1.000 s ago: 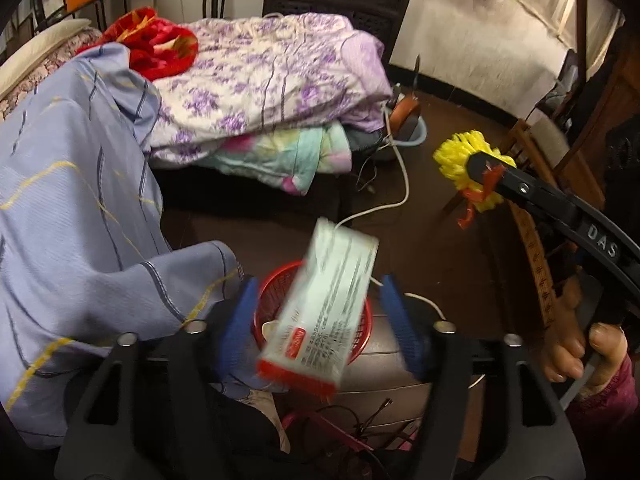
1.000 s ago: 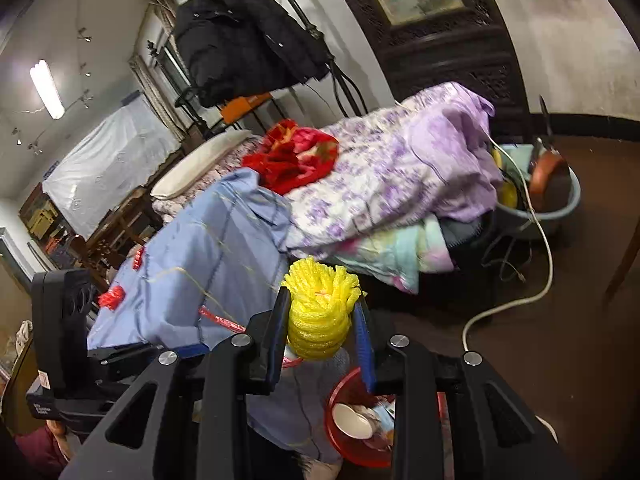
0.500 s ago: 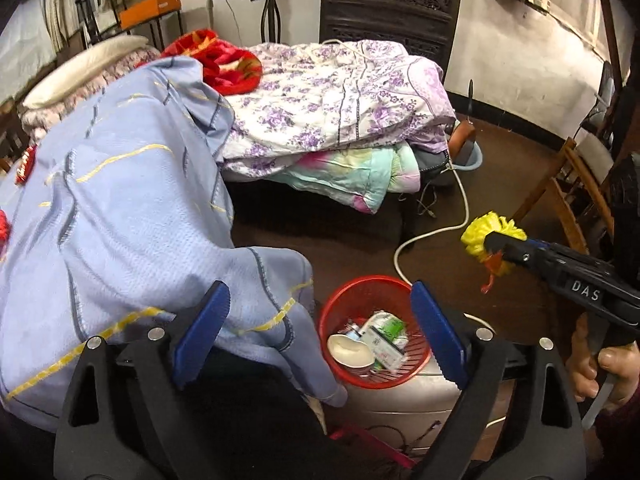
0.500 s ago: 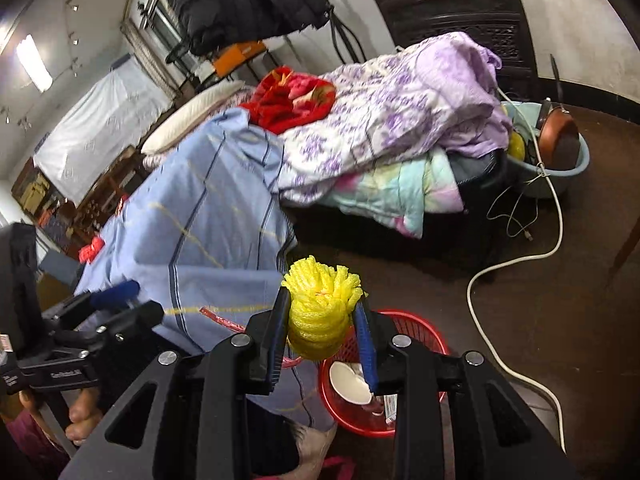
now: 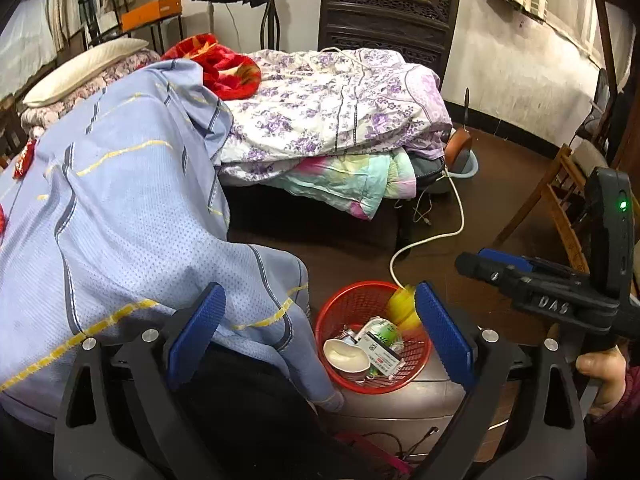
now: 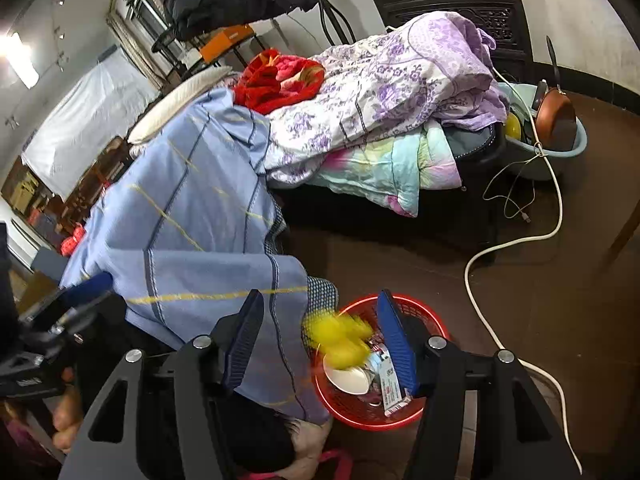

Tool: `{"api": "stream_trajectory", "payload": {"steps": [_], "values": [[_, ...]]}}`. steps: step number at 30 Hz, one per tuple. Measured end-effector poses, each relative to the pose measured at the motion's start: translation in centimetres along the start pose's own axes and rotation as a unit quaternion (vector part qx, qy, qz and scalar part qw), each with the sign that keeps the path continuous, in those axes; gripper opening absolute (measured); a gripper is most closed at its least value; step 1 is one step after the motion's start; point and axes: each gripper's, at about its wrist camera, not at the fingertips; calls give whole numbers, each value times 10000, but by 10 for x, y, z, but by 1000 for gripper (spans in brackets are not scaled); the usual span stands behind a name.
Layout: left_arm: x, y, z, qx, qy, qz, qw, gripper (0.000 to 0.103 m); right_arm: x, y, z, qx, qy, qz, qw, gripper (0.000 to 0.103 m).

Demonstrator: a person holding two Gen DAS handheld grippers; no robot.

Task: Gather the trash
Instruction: 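Carry the box and yellow flower over the red wastebasket and open both tools, then move both tools back over the bed toward the red yarn tassel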

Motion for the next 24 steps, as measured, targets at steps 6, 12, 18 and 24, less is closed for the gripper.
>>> {"api": "stream_trajectory", "payload": {"steps": [6,12,18,24], "values": [[2,1,3,18,54,17,10000,92,5,10,14,198,69,-134,9997,58],[3,5,21,208,196,11,9996,92,-13,21,35,432,219,61,9988,58],[-14,9,55,603,453,169,9970,93,-46,31,60,655,394,376,9964,58],[-58,9,89,941,846,519,9906,94,-94,37,75,694,689,689,9928,60]]}}
Point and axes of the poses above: each gripper's, at about its wrist camera, not at the fingertips, and z roughly against the way its jaws point, x to its right, y to its top, and after that the axes turned 9 degrees about -y, right-handed
